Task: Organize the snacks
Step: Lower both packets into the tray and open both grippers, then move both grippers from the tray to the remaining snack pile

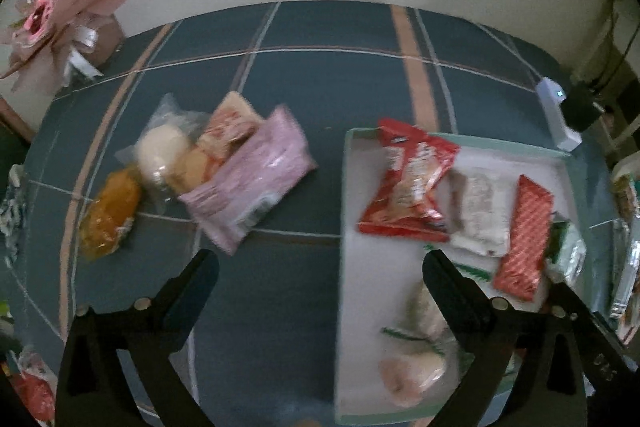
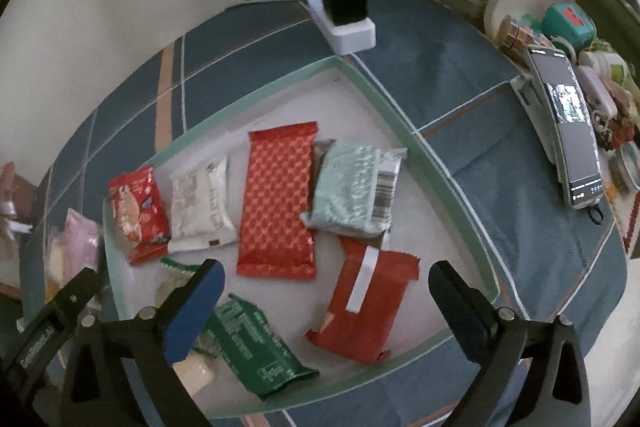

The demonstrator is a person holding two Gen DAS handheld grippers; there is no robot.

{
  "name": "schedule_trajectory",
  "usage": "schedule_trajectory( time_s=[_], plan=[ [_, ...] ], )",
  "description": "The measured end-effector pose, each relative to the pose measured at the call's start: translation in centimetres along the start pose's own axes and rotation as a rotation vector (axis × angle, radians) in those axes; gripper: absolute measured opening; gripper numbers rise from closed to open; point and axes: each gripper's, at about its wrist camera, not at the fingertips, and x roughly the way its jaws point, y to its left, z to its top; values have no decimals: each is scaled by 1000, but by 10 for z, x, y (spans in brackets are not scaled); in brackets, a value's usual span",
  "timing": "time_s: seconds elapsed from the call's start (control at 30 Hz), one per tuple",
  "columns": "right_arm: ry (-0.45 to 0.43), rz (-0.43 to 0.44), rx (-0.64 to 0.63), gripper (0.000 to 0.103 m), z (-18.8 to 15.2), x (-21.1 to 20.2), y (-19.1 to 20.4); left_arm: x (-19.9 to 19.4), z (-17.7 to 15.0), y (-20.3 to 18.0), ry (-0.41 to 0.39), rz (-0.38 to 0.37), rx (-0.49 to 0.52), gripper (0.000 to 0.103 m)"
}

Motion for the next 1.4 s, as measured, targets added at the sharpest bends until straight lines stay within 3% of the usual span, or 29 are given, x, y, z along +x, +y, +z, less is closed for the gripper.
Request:
schedule_trajectory(
  time_s=[0.63, 1.1, 1.4],
  plan=[
    [-51, -5, -124, 103, -38, -37, 61, -29, -23, 53, -60, 36, 75, 102],
    [-88, 14, -262, 103, -63, -55, 123, -29, -13, 121, -64, 77, -68, 102],
    [3, 68, -264, 103, -67, -27, 143, -19, -10, 149, -37, 113, -111, 102]
  ],
)
